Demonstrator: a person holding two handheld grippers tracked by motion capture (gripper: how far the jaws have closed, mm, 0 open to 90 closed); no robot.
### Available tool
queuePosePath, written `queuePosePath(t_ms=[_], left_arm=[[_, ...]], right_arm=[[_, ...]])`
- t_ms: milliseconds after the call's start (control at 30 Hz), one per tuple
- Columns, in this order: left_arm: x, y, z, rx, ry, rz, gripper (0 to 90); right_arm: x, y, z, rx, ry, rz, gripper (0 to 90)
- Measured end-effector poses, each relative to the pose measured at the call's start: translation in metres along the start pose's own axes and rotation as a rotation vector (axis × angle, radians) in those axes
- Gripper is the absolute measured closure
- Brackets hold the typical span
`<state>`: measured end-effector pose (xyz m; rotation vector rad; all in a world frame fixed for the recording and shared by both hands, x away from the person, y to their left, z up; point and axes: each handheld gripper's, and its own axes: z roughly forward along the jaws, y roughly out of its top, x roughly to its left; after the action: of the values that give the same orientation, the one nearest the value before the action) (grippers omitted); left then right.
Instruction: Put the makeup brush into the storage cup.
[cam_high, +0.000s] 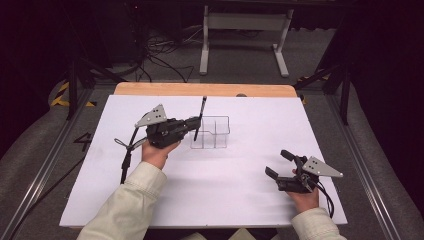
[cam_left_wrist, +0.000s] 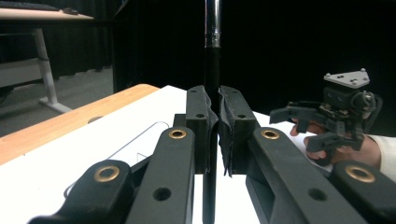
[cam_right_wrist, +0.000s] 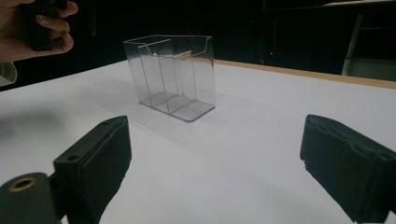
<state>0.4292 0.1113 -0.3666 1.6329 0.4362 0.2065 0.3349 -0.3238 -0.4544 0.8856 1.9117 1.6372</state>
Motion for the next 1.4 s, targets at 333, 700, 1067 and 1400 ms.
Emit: queuePosePath(t_ms=[333, 700, 1067, 1400], left_arm=[[0.003, 0.009, 0.014, -0.027, 0.000, 0.014, 83.0], [0.006, 0.016, 0.037, -0.005, 0.029, 0.035, 83.0], [0.010, 0.017, 0.051, -0.041, 0.061, 0.022, 82.9], [0.016, 0.007, 0.056, -0.062, 0.122, 0.028, 82.9]], right_arm=[[0.000, 0.000, 0.000, 0.000, 0.008, 0.002, 9.2], [0.000, 0.000, 0.000, -0.005, 0.016, 0.004, 9.2], [0.000, 0.000, 0.000, -0.007, 0.022, 0.003, 9.2], [0.000, 0.000, -0.001, -0.007, 0.024, 0.007, 9.2]])
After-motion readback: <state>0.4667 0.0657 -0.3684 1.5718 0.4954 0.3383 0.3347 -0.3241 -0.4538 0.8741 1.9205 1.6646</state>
